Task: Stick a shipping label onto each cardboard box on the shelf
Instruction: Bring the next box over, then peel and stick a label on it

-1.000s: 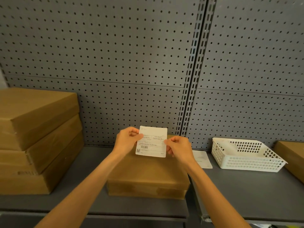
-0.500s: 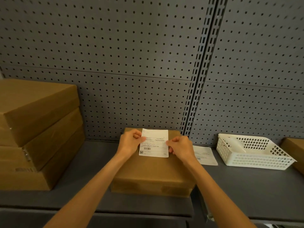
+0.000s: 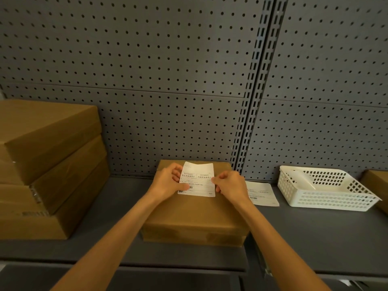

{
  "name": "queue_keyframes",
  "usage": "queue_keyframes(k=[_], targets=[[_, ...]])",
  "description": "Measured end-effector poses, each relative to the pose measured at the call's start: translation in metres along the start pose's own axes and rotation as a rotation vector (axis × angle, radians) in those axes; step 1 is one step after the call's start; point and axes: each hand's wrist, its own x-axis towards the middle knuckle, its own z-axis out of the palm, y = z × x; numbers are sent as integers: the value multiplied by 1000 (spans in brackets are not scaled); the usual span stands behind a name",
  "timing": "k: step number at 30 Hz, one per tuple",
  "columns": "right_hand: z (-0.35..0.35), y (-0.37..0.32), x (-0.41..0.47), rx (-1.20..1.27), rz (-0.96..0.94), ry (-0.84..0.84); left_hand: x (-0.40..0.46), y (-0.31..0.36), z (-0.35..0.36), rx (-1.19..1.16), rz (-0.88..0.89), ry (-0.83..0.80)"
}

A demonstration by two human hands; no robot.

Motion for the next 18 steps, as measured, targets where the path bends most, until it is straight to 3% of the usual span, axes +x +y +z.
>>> queue_keyframes(k=[18], targets=[[3,0,-6,-76,-67,-10,-8,-4,1,27,20,46]])
